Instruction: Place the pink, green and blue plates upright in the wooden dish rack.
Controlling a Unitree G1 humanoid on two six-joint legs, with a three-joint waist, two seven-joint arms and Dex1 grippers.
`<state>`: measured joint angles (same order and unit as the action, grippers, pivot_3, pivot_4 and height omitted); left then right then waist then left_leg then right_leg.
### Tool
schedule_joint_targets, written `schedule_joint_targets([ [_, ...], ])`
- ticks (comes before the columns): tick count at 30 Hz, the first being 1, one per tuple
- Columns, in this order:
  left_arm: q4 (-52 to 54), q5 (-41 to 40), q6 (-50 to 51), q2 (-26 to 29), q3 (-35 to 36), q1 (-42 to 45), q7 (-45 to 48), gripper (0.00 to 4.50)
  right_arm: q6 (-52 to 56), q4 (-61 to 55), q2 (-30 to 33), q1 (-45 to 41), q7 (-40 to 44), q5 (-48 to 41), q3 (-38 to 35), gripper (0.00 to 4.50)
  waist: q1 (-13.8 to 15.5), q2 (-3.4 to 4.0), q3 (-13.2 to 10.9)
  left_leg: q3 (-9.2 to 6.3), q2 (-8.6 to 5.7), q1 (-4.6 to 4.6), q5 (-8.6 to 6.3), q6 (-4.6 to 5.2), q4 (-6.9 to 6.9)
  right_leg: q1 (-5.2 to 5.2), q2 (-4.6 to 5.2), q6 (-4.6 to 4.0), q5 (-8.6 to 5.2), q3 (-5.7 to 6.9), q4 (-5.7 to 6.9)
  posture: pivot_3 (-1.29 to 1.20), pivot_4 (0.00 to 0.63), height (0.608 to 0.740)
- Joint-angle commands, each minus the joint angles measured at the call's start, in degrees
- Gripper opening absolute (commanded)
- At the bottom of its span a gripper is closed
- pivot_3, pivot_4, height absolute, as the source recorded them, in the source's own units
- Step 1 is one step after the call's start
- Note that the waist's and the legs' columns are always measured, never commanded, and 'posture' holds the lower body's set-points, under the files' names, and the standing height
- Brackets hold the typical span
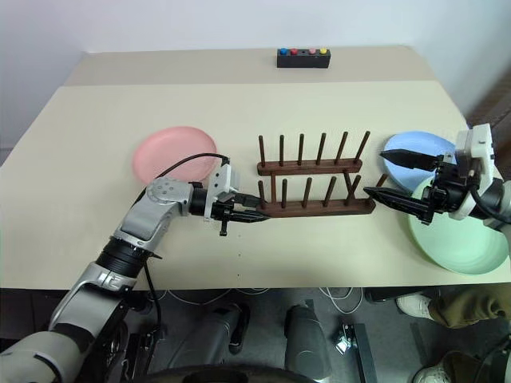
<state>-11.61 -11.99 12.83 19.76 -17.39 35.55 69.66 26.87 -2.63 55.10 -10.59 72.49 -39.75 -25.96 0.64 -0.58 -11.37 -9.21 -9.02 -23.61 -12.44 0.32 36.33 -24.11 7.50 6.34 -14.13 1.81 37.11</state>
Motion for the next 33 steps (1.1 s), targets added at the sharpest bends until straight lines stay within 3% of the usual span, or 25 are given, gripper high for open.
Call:
schedule_joint_targets([
  [1,1.4,0.0,-1.8,-0.5,-0.4,-0.8,-0.1,0.78,-0.4,-2.0,0.8,0.5,-0.1,-1.3,-3.2,4.5,0.0,0.0,0.0,0.0,0.0,0.0,0.0,0.0,0.0,0.0,0.0,0.0,0.0,0.0,0.0,0.0,0.15,0.74],
  [5,-2.6,4.3,-3.1,-1.8,-1.3,-0.1,-5.5,0.78,-0.7,-2.5,0.5,1.2,-0.4,-1.0,-3.5,4.5,0.1,0.0,0.0,0.0,0.0,0.0,-0.01,0.01,0.02,0.01,0.01,0.0,0.0,0.0,0.0,0.0,0.15,0.74],
  [12,-6.5,4.5,-4.4,-4.4,-0.8,0.4,-7.8,0.78,-0.7,-3.3,-0.1,0.4,-1.6,-0.6,-2.0,4.5,0.1,0.0,0.0,0.02,0.0,0.0,-0.02,0.03,0.03,0.02,0.02,0.01,0.0,0.0,-0.01,0.0,0.15,0.74],
  [20,-8.2,5.1,-6.3,-4.0,0.3,1.1,-8.3,4.45,-0.2,-4.3,-0.5,-0.9,-2.1,-1.0,0.4,4.5,0.1,0.0,0.0,0.02,0.0,0.0,-0.02,0.03,0.04,0.02,0.02,0.01,0.0,0.0,0.0,0.0,0.15,0.74],
  [22,-6.7,4.0,-5.0,-3.1,1.2,0.9,-8.0,4.45,0.6,-4.8,-0.6,-1.0,-2.3,-1.7,0.8,4.5,0.0,0.0,0.0,0.02,0.0,0.0,-0.02,0.03,0.05,0.02,0.02,0.01,0.0,0.0,0.0,0.0,0.15,0.74],
  [24,0.0,-0.4,2.7,-1.0,3.7,0.3,-7.1,4.45,3.0,-5.6,-0.9,-0.9,-1.8,-4.0,1.4,4.5,0.0,0.0,0.0,0.02,0.0,0.0,-0.02,0.03,0.04,0.02,0.01,0.01,0.0,0.0,0.0,0.0,0.15,0.74],
  [25,3.9,-3.0,6.7,0.0,5.3,0.1,-6.7,3.8,4.2,-6.1,-0.9,-0.7,-1.1,-5.4,1.7,4.5,-0.2,-0.01,0.0,0.01,0.0,0.0,-0.02,0.03,0.04,0.01,0.0,0.01,0.0,0.0,0.0,0.0,0.15,0.74],
  [26,7.3,-5.0,9.6,0.9,6.4,-0.2,-6.8,3.54,5.0,-6.4,-1.0,-0.5,-1.0,-6.0,1.8,4.5,-0.2,-0.01,0.0,0.0,0.02,-0.01,-0.02,0.03,0.03,-0.01,-0.01,0.01,0.0,0.0,0.01,0.0,0.15,0.74],
  [27,10.1,-6.5,12.0,1.6,7.3,-0.6,-7.1,3.04,5.5,-6.3,-1.0,-0.7,-1.5,-6.2,1.9,3.94,-0.1,-0.01,0.0,0.0,0.02,0.0,-0.02,0.03,0.02,-0.01,-0.01,0.01,0.0,0.0,0.01,0.0,0.15,0.74],
  [28,13.1,-8.5,14.8,2.2,8.2,-1.0,-7.4,2.56,7.1,-5.8,-0.8,-1.2,-1.7,-7.2,2.0,3.67,0.0,0.0,0.0,-0.01,0.02,-0.01,-0.02,0.03,0.02,-0.01,-0.02,0.01,0.0,0.0,0.01,0.0,0.15,0.74],
  [33,25.5,-18.5,24.6,5.0,11.9,-3.9,-7.2,0.0,9.1,-6.3,-0.5,-1.1,0.8,-8.4,3.8,1.09,0.1,0.02,0.0,-0.01,0.01,0.0,-0.04,0.07,0.07,0.04,-0.02,0.01,0.0,-0.02,0.0,0.0,0.15,0.74],
])
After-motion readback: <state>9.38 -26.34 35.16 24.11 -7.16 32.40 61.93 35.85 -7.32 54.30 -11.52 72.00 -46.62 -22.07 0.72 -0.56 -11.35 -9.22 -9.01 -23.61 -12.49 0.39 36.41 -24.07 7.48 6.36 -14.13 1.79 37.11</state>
